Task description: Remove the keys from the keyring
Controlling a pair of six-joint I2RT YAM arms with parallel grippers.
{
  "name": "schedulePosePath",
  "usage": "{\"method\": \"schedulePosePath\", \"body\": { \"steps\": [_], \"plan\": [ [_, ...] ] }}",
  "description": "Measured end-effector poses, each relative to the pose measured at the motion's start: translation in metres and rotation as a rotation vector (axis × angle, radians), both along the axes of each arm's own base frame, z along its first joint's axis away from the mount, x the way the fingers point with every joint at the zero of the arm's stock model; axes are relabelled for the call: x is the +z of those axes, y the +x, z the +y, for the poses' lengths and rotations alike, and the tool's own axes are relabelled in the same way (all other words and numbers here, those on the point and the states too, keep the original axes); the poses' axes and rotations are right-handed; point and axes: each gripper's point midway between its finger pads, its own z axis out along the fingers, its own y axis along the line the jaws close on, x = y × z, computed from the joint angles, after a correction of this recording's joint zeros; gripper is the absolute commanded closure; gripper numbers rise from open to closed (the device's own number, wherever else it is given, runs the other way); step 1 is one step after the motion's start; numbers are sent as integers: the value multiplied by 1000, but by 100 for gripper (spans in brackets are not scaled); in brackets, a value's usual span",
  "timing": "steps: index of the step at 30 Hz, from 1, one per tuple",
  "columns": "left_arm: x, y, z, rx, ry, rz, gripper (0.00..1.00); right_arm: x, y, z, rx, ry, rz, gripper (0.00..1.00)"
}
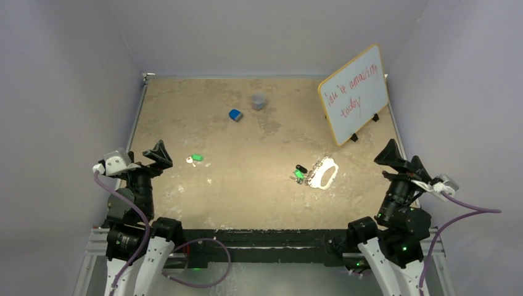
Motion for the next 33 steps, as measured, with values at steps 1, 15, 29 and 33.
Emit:
{"method": "schedulePosePath", "body": {
  "steps": [1, 15, 29, 33],
  "plan": [
    [0, 0, 0, -3, 1, 0, 1, 0, 0, 1, 4, -2, 1, 1],
    [3, 4, -17, -94, 12, -8, 1, 26, 48, 48, 201, 58, 298, 1],
    [4, 4, -25, -140, 18, -14, 1, -107, 78, 131, 519, 212, 774, 1],
    [5, 3, -26, -146, 19, -20, 1, -174, 74, 151, 583, 269, 949, 1]
  ]
}}
